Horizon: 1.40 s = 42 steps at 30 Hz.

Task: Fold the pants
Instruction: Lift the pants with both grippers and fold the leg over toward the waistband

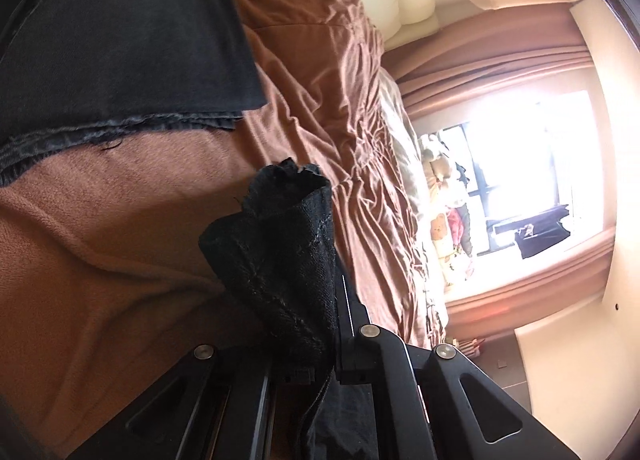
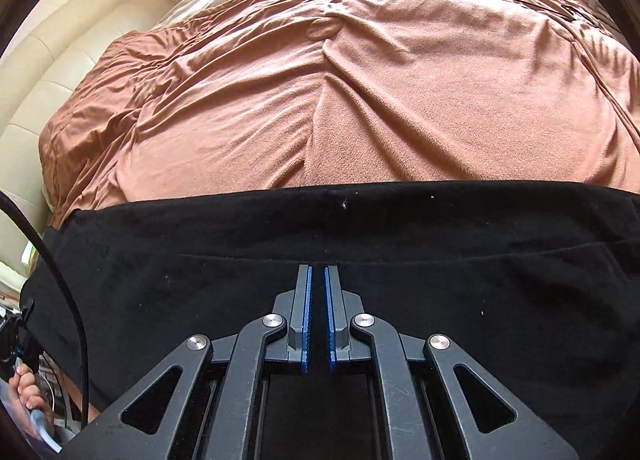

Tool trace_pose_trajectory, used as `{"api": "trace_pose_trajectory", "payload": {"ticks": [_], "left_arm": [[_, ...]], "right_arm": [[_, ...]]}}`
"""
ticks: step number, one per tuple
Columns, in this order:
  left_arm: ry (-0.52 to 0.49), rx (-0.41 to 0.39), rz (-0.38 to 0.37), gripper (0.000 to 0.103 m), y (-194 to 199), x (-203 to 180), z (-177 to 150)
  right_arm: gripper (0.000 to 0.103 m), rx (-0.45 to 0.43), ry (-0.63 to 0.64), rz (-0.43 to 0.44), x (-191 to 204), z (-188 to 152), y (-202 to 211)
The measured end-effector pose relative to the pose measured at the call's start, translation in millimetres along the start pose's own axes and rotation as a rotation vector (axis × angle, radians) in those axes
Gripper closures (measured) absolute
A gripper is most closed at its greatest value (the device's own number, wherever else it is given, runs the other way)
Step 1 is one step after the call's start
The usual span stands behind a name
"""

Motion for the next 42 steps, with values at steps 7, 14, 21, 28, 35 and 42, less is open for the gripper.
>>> {"api": "trace_pose_trajectory", "payload": {"ticks": [7, 14, 21, 28, 35, 42], "left_arm": [[-0.089, -0.009, -0.081, 0.097, 5.6, -70.0, 13.3], [-0.227, -0.014, -0.154, 0.097, 11.1, -162.3, 17.5], [-0.339, -0.02, -0.243, 0.097, 14.9, -256.4, 12.8], [-0.428, -0.011, -0.309, 0.097, 15.1, -331.6, -1.7], [-0.508, 0.011, -0.364, 0.097, 11.5, -397.8, -25.6], [-0.567, 0.022, -0.388, 0.097, 7.3, -445.2, -46.4]], "right_arm": [[0.1, -0.017, 0.007, 0.068, -14.8, -24.7, 41.1], [0.1, -0.056, -0.034, 0.116, -44.9, -48.3, 90.9], [0.1, -0.099, -0.091, 0.142, -87.8, -67.9, 134.5], [0.1, -0.144, -0.147, 0.167, -124.5, -87.1, 168.5], [0.1, -0.166, -0.194, 0.182, -159.4, -103.3, 191.6], [0.1, -0.184, -0.23, 0.204, -189.1, -113.2, 212.6]]}}
Point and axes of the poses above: each gripper's, at about its wrist camera, not at the fingertips, and y roughly against the way its jaws point, x to its left, z to its top, the point moved 4 cm from there along -y, roughly the way its jaws point, and after that the axes turned 13 degrees about -y, right-handed, at the moved point
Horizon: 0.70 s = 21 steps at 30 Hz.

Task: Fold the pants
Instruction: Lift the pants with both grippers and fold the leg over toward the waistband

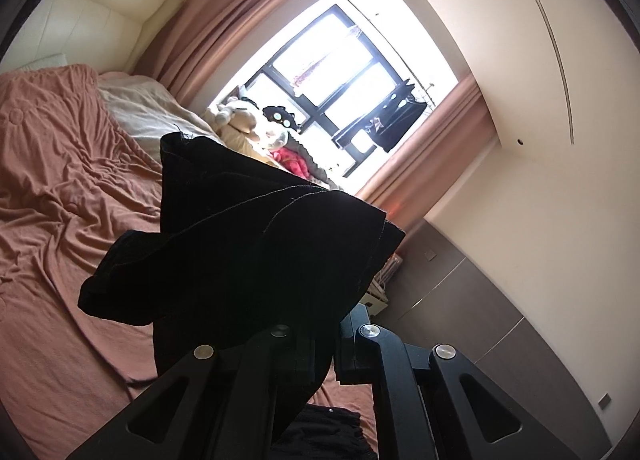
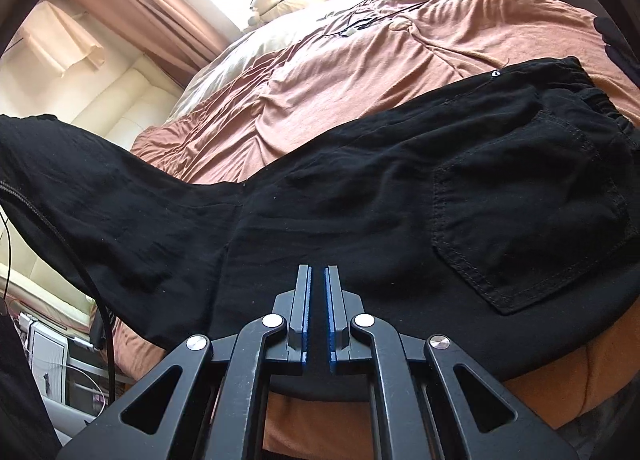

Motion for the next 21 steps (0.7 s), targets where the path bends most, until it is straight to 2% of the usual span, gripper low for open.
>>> {"api": "trace_pose_trajectory", "payload": {"ticks": [10, 13, 21], "left_arm": [[-0.065, 0.044, -0.052, 0.097, -32.4, -58.6, -6.6], [-0.079, 0.063, -0.046, 0.097, -46.1, -73.1, -9.6], [-0.071, 0.131, -0.081, 0.097, -94.6, -106.3, -29.5]], "right_arm": [[0.1, -0.044, -0.059, 0.019, -42.1, -1.8, 47.5], [0.1, -0.061, -0.08, 0.023, -55.3, -2.8, 63.3], [0.1, -0.097, -0.139, 0.015, -89.2, -9.3, 101.8]]}}
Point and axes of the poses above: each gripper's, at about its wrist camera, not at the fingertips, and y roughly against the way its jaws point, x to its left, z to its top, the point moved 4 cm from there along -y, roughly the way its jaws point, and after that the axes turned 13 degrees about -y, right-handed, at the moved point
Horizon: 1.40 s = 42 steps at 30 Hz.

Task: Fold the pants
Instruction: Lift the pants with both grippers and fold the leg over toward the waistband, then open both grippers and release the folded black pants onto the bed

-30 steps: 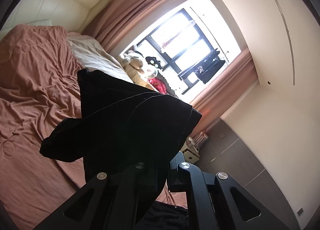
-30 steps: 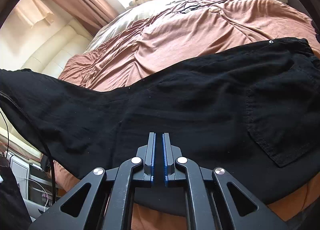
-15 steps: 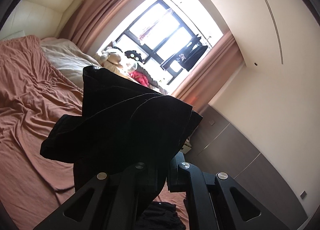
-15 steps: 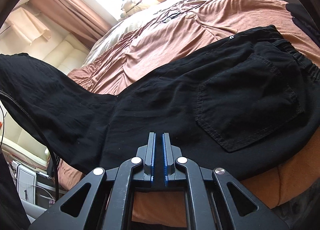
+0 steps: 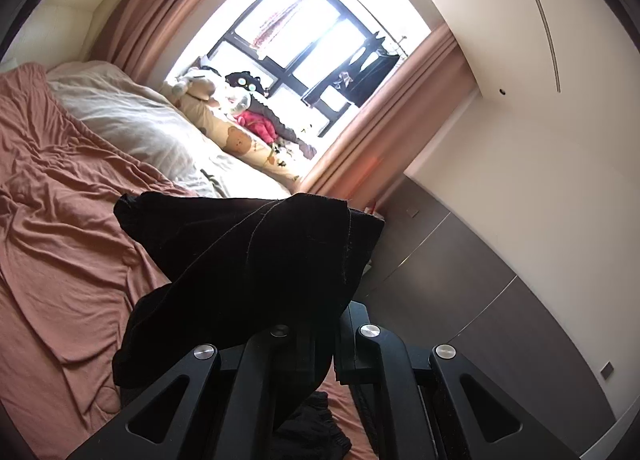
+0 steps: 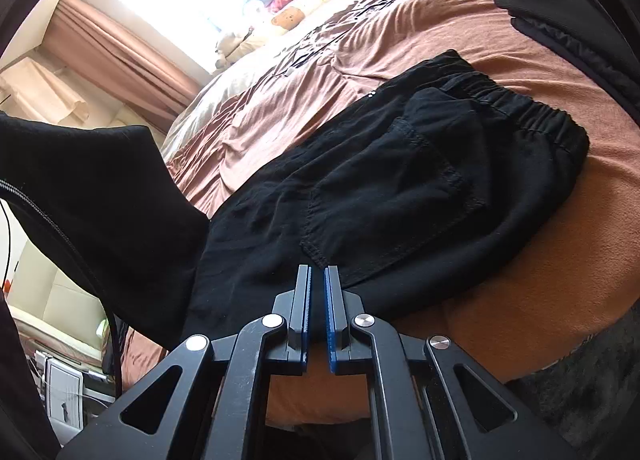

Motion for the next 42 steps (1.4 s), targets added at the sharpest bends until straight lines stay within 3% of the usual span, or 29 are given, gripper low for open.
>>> {"api": "trace_pose_trajectory", "payload": {"ticks": [12, 19, 31, 42], "left_arm": [[0.037, 0.078, -0.013, 0.097, -80.7, -30.2, -29.9], [0.069, 0.128, -0.014, 0.097, -129.6, -43.7, -55.8], [0.084, 0.351, -0.133, 0.097, -218.6, -84.9, -161.6], [0.078, 0.543, -0.228, 0.097, -250.7, -133.0, -254.2]], "right_arm": [[0.099, -0.043, -0.053, 0.01, -35.9, -1.0, 47.9], [0.099, -0.049, -0.094, 0.007, -52.3, 7.2, 50.3], [0.099, -0.079, -0.147, -0.009, -85.0, 19.7, 63.9], [0.099, -0.124, -0.207, -0.034, -116.8, 23.4, 93.5]]}}
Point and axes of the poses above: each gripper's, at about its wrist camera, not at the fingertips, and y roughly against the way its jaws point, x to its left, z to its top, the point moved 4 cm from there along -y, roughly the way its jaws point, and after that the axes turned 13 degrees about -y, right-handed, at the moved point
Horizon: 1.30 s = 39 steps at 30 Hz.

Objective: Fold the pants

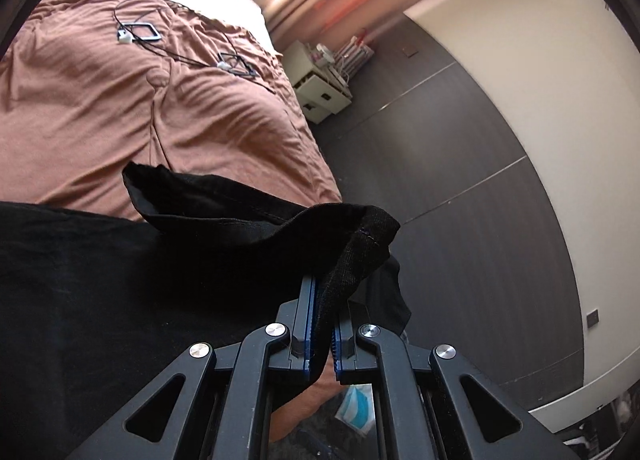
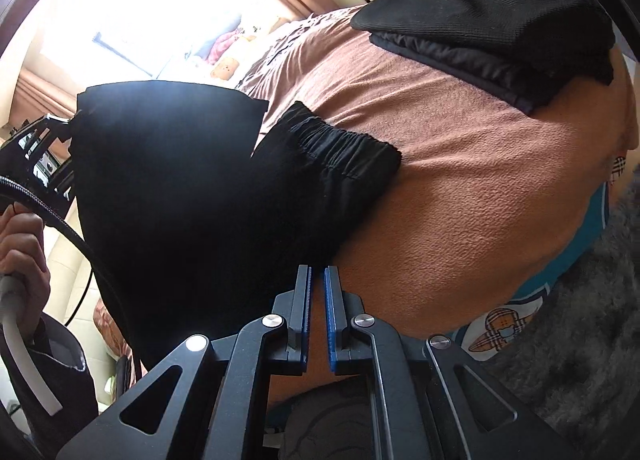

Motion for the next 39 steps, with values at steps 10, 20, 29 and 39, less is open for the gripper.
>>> {"api": "trace_pose_trajectory", "payload": {"ticks": [10, 20, 29, 39], "left_arm": [[-0.006, 0.187, -0.028, 0.064, -43.2, -8.5, -62.6], [-0.031, 0.257, -0.007, 0.03, -21.3, 3.1, -107.5], [-0.015, 0.173, 0.104, 0.03, 44.0, 58.4, -105.5], [0.002, 0.09, 0.233, 0.03, 130.8, 127.4, -92.6]], "right_arm": [[0.099, -0.017, -0.041, -0.014, -20.4, 1.1, 20.0], [0.099, -0.011, -0.037, -0.014, -20.4, -3.6, 23.2], [0.099, 0.027, -0.024, 0.007, -10.4, -14.9, 8.8], [0.093, 0.056, -0.041, 0.02, -6.1, -4.4, -21.8]]}}
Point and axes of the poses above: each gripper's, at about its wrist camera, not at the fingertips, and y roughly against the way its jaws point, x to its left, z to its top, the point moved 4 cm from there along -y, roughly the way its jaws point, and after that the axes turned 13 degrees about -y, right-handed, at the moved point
